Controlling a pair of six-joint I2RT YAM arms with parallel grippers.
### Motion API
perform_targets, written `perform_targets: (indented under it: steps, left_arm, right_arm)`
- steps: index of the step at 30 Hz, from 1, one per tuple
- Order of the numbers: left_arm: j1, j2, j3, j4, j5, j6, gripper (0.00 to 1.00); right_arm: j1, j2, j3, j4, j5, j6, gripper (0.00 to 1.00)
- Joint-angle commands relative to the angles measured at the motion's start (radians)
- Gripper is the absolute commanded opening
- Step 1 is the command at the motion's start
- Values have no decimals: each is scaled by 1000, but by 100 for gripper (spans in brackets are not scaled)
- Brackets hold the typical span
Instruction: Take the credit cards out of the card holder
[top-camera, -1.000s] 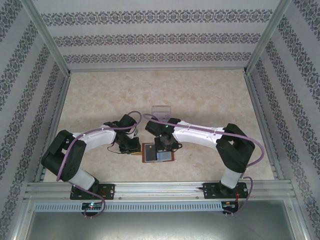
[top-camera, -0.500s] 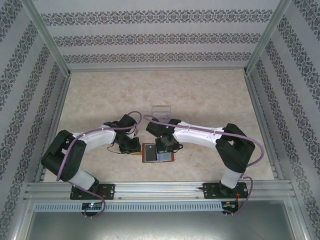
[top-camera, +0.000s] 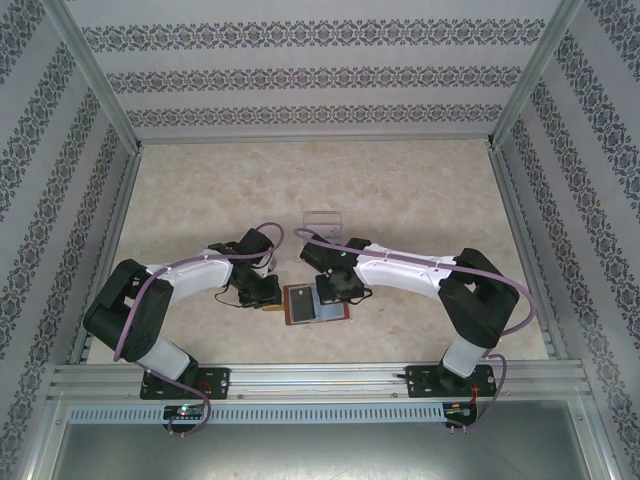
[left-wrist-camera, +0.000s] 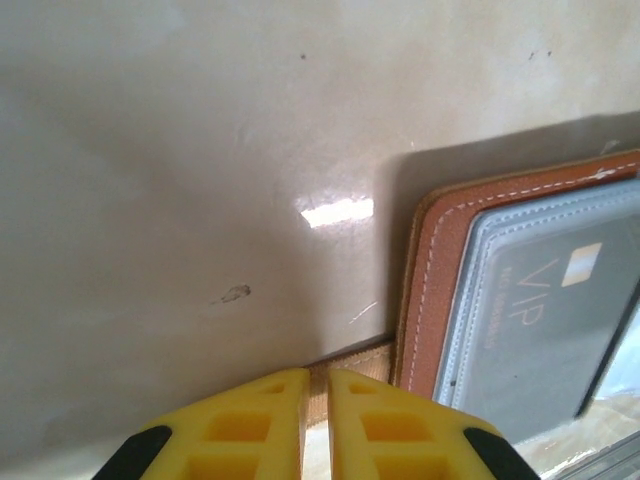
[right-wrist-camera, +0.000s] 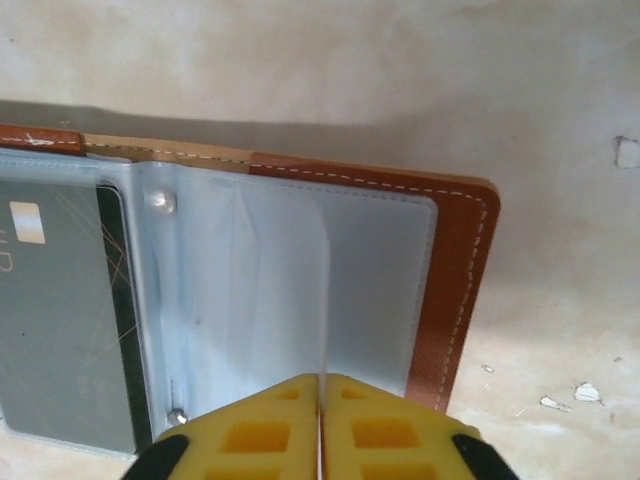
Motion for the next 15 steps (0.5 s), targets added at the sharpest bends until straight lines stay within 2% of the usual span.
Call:
perform_targets:
  steps: [1,15]
  left_arm:
    - [-9,27,13,-86,-33,14,14]
    - [-48,-19,111,-152,-58,-9,15]
  right_arm:
    - [-10,17,-18,-52,66,-27,18]
    - [-10,-27,-81,-48,66,-17,25]
